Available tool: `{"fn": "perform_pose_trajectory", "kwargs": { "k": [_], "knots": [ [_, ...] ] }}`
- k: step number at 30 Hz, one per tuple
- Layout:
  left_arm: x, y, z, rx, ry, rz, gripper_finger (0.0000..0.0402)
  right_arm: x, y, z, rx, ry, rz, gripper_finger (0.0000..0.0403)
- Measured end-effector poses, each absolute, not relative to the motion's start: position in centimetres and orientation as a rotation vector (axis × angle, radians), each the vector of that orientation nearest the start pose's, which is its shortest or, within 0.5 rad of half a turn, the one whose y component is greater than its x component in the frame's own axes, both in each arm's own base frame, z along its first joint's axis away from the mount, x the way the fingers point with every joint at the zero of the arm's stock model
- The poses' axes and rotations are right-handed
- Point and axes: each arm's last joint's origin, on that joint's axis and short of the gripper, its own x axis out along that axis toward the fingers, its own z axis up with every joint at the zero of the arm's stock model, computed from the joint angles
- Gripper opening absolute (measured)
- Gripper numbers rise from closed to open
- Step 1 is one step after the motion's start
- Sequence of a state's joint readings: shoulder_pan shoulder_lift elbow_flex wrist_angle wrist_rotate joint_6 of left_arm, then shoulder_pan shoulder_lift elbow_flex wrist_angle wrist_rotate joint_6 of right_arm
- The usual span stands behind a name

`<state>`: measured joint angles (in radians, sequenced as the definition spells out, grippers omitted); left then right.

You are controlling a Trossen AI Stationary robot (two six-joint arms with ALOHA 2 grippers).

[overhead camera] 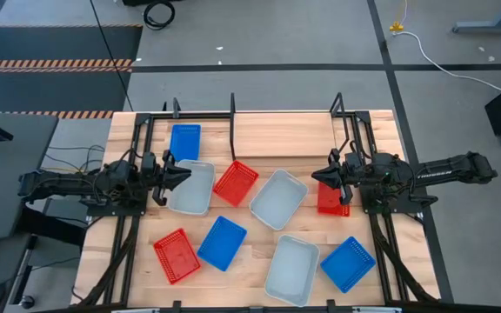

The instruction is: Stack baskets on shelf by color

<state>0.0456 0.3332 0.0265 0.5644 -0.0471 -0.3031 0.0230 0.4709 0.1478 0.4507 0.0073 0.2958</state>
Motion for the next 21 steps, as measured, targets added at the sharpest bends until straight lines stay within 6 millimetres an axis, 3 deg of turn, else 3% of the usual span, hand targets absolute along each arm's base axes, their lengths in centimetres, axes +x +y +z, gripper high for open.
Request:
{"fn": "perform_pose_trajectory", "kwargs": {
  "k": [16,21],
  "knots": [
    [11.5,0.7,19.9,-0.302,-0.284,0.050,0.0059,13.2,0.3,21.5,0.298,-0.124,0.035,0.0023],
    [10.7,0.6,22.1,-0.412,-0.515,-0.015,0.0056,13.2,0.3,21.5,0.298,-0.124,0.035,0.0023]
  ]
}}
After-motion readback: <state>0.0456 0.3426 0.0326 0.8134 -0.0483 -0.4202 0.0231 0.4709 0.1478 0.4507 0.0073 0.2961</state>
